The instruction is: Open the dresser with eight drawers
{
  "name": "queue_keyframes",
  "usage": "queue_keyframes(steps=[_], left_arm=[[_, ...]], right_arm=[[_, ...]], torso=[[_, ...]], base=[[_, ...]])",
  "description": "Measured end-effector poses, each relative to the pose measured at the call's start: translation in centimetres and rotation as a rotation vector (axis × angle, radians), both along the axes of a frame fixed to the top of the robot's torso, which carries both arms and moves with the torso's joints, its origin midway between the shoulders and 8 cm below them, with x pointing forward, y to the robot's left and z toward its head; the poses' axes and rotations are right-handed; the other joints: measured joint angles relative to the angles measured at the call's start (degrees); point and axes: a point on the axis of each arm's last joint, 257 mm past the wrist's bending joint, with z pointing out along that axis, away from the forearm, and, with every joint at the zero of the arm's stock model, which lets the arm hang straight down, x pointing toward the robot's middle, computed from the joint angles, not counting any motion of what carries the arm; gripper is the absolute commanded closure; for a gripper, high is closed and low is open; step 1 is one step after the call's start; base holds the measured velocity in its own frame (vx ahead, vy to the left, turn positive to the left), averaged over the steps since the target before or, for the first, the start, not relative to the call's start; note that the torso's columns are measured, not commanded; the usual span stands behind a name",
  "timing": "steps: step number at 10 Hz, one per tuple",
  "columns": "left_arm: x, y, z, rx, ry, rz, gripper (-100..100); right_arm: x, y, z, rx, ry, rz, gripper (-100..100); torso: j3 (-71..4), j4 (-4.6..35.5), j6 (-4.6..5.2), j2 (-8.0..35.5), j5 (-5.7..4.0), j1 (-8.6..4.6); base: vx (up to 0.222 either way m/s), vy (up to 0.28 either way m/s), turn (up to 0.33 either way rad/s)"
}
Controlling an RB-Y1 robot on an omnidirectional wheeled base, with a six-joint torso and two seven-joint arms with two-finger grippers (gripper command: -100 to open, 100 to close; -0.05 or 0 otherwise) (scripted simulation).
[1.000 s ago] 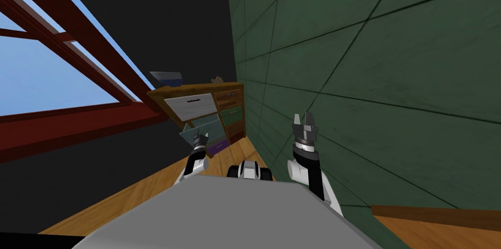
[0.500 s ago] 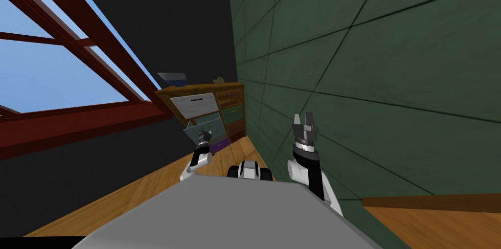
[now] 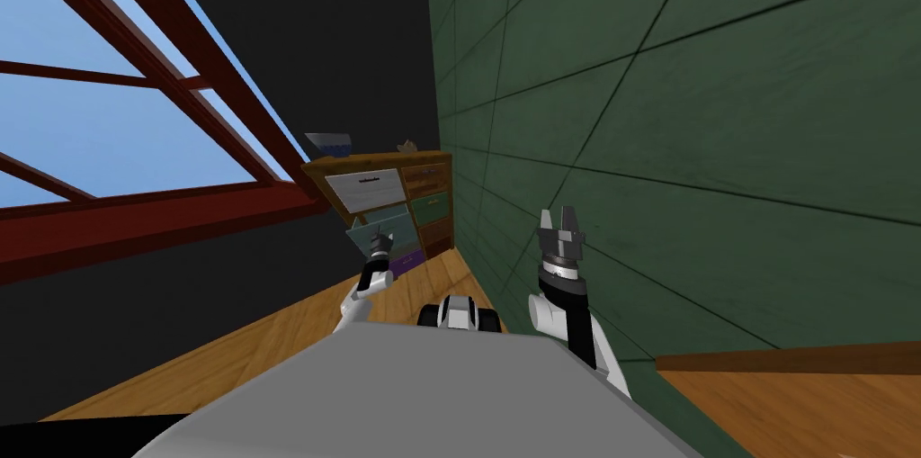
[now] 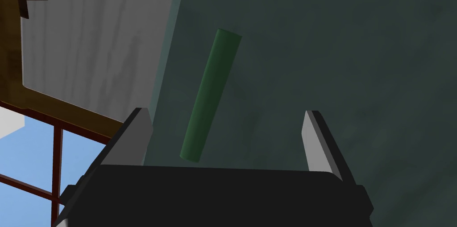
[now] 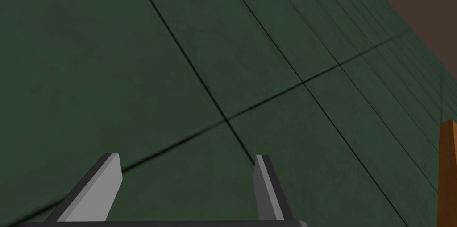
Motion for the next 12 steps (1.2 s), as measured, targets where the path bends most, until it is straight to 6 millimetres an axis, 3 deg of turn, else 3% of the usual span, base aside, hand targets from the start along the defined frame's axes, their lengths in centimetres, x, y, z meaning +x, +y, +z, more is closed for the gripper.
queue_keyframes(steps=[2, 4, 6, 8, 11, 12], left_arm=[[1.8, -0.4, 0.3, -0.006, 0.000, -0.011, -100], [2.2, -0.4, -0.6, -0.015, 0.020, -0.014, -100], [4.1, 0.1, 1.1, 0.005, 0.001, -0.025, -100], [5.2, -0.5, 0.7, -0.005, 0.008, -0.032, -100], [7.7, -0.1, 2.7, 0.010, -0.008, -0.043, -100], [8.1, -0.2, 2.4, 0.005, -0.001, -0.044, -100]], right_arm=[[0.0, 0.0, 0.0, 0.000, 0.000, 0.000, 0], [0.0, 0.0, 0.0, 0.000, 0.000, 0.000, 0], [0.0, 0.0, 0.0, 0.000, 0.000, 0.000, 0], [0.0, 0.0, 0.0, 0.000, 0.000, 0.000, 0], [0.0, 0.0, 0.0, 0.000, 0.000, 0.000, 0], [0.0, 0.0, 0.0, 0.000, 0.000, 0.000, 0]], torso=[[-0.04, -0.01, 0.05, -0.12, -0.02, -0.06], [-0.12, -0.06, 0.03, -0.23, 0.02, 0.04], [0.09, 0.05, 0.05, 0.10, -0.02, -0.07], [-0.09, -0.05, 0.03, -0.19, 0.02, 0.02], [-0.03, -0.01, 0.06, -0.09, -0.01, -0.05], [-0.10, -0.05, 0.03, -0.20, 0.01, 0.02]], base=[[-0.024, -0.015, -0.013], [-0.027, -0.018, 0.062], [-0.066, -0.020, 0.041], [-0.039, -0.015, 0.060], [-0.048, -0.021, 0.017], [0.000, 0.000, 0.000]])
